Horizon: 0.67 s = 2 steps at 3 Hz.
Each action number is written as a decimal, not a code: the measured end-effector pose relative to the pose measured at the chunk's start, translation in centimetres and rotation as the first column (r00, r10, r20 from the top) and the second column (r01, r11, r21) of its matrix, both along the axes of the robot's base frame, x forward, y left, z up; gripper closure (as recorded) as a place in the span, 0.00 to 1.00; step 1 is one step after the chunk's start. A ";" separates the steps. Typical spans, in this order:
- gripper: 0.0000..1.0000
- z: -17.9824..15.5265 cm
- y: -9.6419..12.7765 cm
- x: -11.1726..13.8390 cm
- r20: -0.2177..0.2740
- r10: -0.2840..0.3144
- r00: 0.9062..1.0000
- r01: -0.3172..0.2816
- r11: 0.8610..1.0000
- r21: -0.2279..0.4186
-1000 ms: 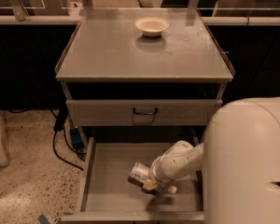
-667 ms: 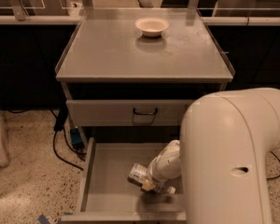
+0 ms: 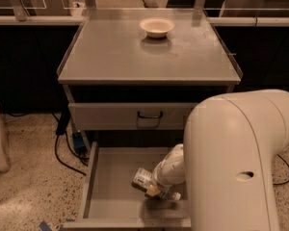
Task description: Place blue plastic bottle into middle drawer
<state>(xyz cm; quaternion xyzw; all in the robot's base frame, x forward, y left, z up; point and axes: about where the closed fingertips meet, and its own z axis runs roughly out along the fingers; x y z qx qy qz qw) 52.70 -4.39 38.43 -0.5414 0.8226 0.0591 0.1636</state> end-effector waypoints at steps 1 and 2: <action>0.61 0.0 0.0 0.0 0.000 0.000 1.000 0.000 1.000 0.000; 0.39 0.0 0.0 0.0 0.000 0.000 1.000 0.000 1.000 0.000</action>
Offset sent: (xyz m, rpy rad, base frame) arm 0.0000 0.0000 0.0000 0.0000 0.0000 0.0000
